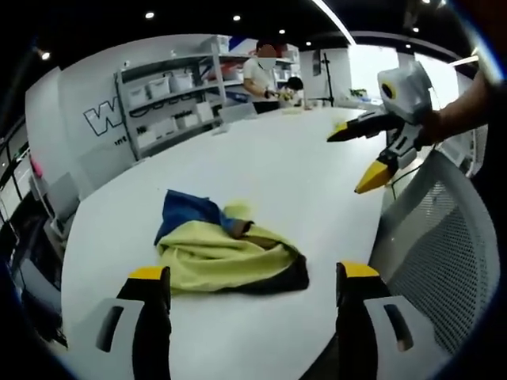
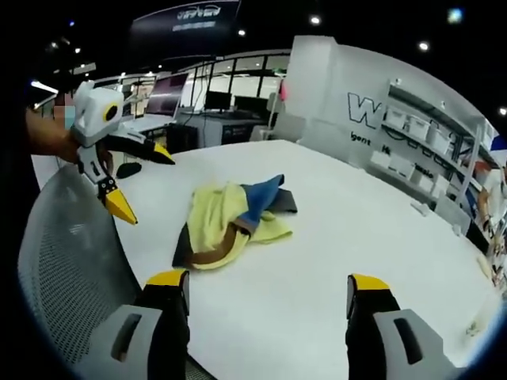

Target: Fold the garment on the visible template until the final outline fits inside the template.

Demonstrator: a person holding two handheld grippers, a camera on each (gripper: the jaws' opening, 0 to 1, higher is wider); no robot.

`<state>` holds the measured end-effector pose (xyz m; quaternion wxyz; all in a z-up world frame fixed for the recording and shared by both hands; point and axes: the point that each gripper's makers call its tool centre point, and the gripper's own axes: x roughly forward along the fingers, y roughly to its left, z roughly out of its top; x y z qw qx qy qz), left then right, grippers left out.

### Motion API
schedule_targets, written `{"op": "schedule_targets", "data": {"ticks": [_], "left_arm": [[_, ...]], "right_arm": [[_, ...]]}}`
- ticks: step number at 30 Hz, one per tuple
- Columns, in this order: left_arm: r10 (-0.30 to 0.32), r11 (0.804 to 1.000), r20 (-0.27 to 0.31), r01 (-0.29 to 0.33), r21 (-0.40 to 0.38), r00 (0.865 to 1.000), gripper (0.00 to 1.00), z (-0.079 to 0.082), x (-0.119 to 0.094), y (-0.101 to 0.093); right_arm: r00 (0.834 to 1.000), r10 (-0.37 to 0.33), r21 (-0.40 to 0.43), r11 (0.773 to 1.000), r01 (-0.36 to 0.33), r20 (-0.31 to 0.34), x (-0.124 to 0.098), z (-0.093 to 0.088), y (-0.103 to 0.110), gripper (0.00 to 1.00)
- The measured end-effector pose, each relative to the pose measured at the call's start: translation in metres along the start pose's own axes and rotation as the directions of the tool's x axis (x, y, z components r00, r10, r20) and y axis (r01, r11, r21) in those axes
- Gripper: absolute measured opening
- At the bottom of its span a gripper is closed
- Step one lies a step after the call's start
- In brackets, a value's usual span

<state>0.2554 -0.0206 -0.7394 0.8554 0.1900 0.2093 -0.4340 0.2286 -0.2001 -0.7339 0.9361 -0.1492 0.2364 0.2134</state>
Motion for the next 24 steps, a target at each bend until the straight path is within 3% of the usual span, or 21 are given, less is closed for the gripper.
{"op": "schedule_targets", "data": {"ticks": [10,16,20,24], "left_arm": [[-0.036,0.999,-0.048,0.037,0.01,0.998,0.77,-0.009,0.009,-0.011],[-0.051,0.999,-0.067,0.051,0.01,0.997,0.73,-0.013,0.014,-0.018],[-0.057,0.998,-0.081,0.058,0.009,0.995,0.73,-0.016,0.017,-0.021],[-0.068,0.998,-0.102,0.068,-0.002,0.993,0.7,-0.021,0.018,-0.025]], "right_arm": [[0.998,0.06,-0.099,0.993,-0.061,-0.01,0.01,0.006,0.002,0.78],[0.995,0.099,-0.122,0.988,-0.097,0.012,0.018,0.021,0.0,0.74],[0.993,0.116,-0.181,0.978,-0.108,0.035,0.023,0.033,0.001,0.73],[0.991,0.131,-0.202,0.972,-0.122,0.029,0.029,0.035,0.0,0.73]]}}
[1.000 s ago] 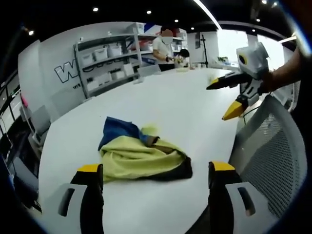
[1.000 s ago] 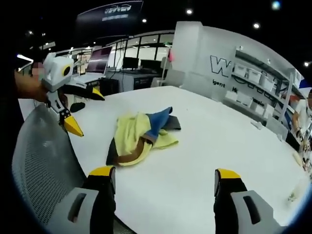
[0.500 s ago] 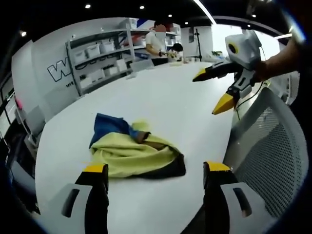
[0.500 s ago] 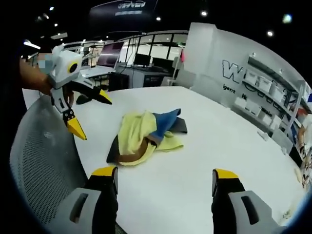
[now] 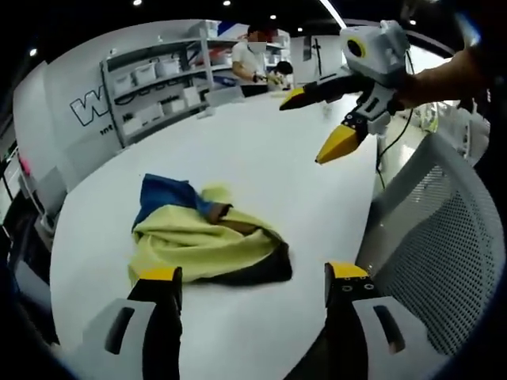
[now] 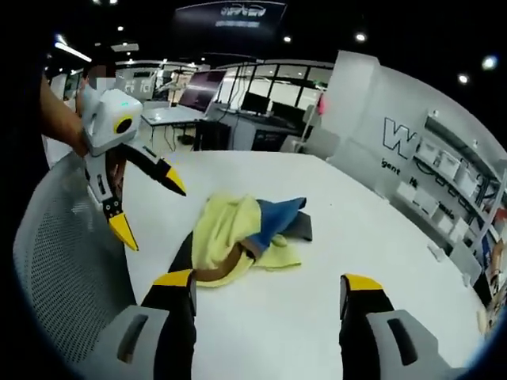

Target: Fold the garment on the visible template until the final outline fits inside the template.

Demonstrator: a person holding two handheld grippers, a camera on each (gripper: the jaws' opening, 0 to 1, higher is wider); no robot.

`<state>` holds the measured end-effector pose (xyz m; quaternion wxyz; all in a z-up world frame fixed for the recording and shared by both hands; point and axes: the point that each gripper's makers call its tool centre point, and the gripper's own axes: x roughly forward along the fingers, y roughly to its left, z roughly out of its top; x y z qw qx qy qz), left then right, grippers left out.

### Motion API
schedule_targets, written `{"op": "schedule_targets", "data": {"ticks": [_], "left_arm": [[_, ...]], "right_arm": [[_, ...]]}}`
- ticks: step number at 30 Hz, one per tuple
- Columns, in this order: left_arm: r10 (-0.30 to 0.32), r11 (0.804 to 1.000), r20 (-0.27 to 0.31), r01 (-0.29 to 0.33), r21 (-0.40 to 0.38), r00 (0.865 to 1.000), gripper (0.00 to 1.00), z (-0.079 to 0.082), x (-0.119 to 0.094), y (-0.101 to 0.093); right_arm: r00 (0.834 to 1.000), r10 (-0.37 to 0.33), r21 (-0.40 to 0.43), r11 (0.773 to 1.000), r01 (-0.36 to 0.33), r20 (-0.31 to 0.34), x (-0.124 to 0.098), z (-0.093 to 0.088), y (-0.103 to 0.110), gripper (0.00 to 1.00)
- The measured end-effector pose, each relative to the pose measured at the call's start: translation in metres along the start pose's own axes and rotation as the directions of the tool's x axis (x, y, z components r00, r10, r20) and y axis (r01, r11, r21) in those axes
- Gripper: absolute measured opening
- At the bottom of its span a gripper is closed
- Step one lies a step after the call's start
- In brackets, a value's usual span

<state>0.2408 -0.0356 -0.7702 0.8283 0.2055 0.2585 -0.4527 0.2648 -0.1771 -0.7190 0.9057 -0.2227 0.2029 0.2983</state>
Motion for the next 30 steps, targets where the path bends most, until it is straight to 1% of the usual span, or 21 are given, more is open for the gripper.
{"op": "schedule_targets", "data": {"ticks": [7,9,10,11,14,16,23,26,30], "left_arm": [[-0.017,1.0,-0.016,0.016,-0.02,1.0,0.64,-0.002,0.004,-0.005],[-0.046,0.997,-0.062,0.042,-0.07,0.997,0.61,-0.009,0.007,-0.011],[-0.052,0.996,-0.075,0.046,-0.081,0.996,0.61,-0.011,0.009,-0.012],[-0.054,0.996,-0.071,0.048,-0.075,0.996,0.61,-0.01,0.011,-0.013],[-0.067,0.997,-0.084,0.063,-0.053,0.994,0.59,-0.012,0.014,-0.019],[-0.071,0.996,-0.085,0.066,-0.051,0.994,0.59,-0.012,0.015,-0.02],[-0.086,0.995,-0.089,0.08,-0.066,0.992,0.54,-0.011,0.02,-0.023],[-0.092,0.994,-0.094,0.085,-0.069,0.991,0.53,-0.011,0.023,-0.025],[-0.108,0.992,-0.108,0.101,-0.074,0.988,0.49,-0.014,0.028,-0.028]], "right_arm": [[0.999,0.027,-0.054,0.998,-0.028,-0.024,0.007,-0.005,-0.004,0.69],[0.999,0.034,-0.077,0.996,-0.037,-0.031,0.009,-0.005,-0.006,0.68],[0.999,0.038,-0.092,0.995,-0.041,-0.032,0.011,-0.005,-0.007,0.67],[0.999,0.042,-0.102,0.994,-0.046,-0.034,0.012,-0.004,-0.007,0.67],[0.998,0.05,-0.128,0.99,-0.055,-0.039,0.015,-0.004,-0.01,0.65],[0.997,0.059,-0.146,0.987,-0.064,-0.043,0.018,-0.004,-0.011,0.64],[0.995,0.086,-0.187,0.978,-0.095,-0.057,0.025,-0.005,-0.011,0.62],[0.993,0.104,-0.213,0.97,-0.114,-0.058,0.029,-0.004,-0.01,0.6],[0.992,0.112,-0.258,0.958,-0.125,-0.064,0.035,-0.004,-0.011,0.6]]}}
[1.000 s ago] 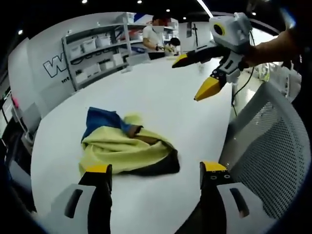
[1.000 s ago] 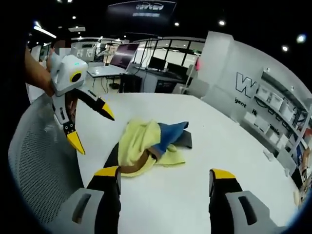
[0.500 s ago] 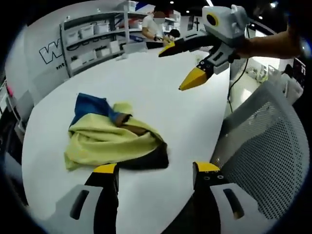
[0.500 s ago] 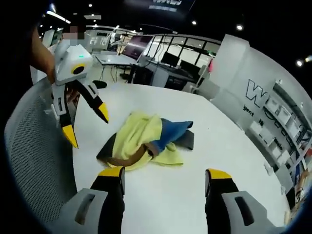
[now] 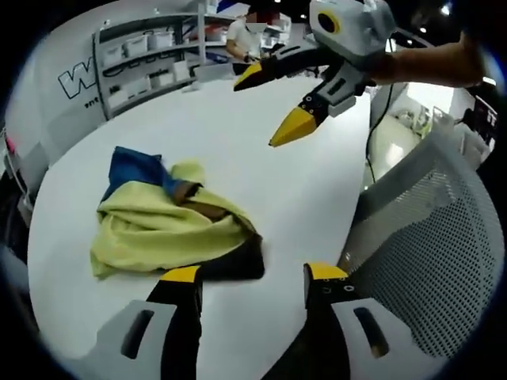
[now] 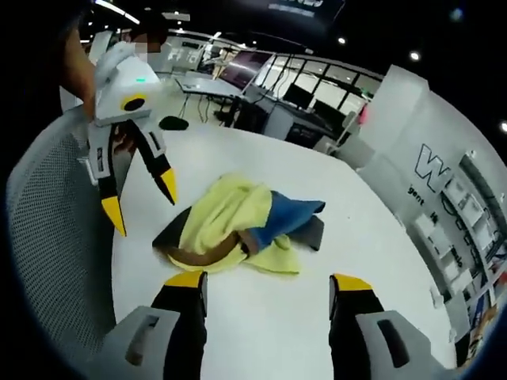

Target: Fold the garment on the visible template until the final outline fits inside the template.

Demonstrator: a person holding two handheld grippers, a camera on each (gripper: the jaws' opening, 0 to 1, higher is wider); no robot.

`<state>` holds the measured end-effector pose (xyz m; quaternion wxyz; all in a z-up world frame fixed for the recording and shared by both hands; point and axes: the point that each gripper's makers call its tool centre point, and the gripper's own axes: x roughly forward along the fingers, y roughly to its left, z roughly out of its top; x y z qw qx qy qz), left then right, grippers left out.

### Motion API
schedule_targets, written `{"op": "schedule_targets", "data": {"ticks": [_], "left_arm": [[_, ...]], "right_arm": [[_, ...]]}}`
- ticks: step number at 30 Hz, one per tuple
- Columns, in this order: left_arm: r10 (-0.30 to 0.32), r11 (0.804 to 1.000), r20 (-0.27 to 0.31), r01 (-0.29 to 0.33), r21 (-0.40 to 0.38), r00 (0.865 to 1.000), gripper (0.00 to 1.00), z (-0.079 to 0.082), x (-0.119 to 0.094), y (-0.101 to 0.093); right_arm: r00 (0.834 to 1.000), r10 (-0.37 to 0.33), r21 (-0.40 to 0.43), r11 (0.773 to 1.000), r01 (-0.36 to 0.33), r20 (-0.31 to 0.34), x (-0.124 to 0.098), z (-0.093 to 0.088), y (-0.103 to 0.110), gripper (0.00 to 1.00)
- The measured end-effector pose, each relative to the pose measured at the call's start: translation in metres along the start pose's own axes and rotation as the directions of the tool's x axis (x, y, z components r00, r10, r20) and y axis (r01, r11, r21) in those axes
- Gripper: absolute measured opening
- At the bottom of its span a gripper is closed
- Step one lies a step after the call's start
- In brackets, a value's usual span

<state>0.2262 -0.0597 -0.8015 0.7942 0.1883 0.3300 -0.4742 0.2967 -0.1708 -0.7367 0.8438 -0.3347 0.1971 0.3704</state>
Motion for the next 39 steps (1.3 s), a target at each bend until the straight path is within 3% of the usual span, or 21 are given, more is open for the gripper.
{"op": "schedule_targets", "data": {"ticks": [14,27,39], "left_arm": [[-0.036,0.999,-0.03,0.036,-0.007,0.999,0.4,-0.002,0.012,-0.005],[-0.067,0.998,-0.028,0.067,-0.011,0.997,0.28,0.004,0.027,-0.006],[-0.08,0.996,-0.02,0.079,-0.032,0.997,0.18,0.007,0.039,-0.006]], "right_arm": [[0.999,0.044,-0.157,0.986,-0.048,-0.027,0.016,-0.001,-0.007,0.52],[0.996,0.079,-0.244,0.966,-0.089,-0.049,0.025,-0.002,-0.007,0.48],[0.993,0.1,-0.248,0.962,-0.113,-0.064,0.027,-0.005,-0.004,0.46]]}}
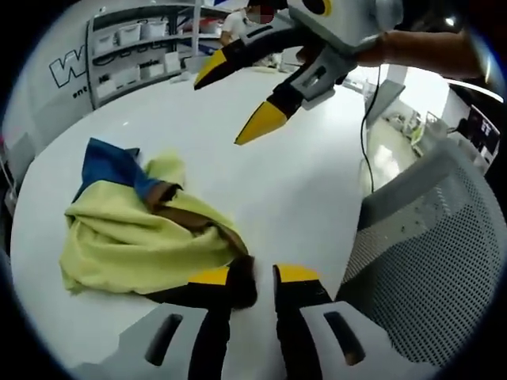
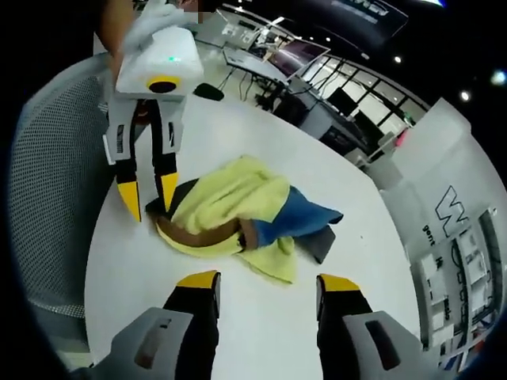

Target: Fold the garment on the visible template until the final outline fits inside the template.

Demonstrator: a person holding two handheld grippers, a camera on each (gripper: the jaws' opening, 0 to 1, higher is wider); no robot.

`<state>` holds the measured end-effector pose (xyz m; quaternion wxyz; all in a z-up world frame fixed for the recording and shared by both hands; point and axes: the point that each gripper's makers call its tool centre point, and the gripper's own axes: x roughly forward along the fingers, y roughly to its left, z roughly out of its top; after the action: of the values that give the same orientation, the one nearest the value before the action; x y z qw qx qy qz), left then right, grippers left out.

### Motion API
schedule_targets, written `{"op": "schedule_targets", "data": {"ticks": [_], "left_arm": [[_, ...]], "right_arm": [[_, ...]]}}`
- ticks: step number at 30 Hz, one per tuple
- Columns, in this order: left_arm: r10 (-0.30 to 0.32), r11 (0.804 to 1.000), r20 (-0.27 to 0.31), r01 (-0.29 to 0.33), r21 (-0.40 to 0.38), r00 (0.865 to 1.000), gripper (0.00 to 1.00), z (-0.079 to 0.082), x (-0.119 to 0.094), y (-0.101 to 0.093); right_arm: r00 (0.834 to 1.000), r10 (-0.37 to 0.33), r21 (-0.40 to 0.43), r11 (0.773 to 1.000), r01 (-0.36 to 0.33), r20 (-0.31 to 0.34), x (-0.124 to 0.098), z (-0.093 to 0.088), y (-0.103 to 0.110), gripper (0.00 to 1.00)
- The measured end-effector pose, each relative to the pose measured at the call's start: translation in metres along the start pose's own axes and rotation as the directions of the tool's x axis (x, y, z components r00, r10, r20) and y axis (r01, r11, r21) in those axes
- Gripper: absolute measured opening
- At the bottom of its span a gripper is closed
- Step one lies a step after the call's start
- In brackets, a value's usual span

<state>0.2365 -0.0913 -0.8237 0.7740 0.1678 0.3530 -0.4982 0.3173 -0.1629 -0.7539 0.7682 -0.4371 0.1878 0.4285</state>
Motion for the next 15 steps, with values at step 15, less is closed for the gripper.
{"op": "schedule_targets", "data": {"ticks": [15], "left_arm": [[-0.006,0.999,0.0,0.006,-0.031,1.0,0.02,-0.0023,0.0088,0.0041]], "right_arm": [[1.0,0.03,0.01,1.0,-0.03,-0.003,0.0041,-0.0005,0.0093,0.44]]}}
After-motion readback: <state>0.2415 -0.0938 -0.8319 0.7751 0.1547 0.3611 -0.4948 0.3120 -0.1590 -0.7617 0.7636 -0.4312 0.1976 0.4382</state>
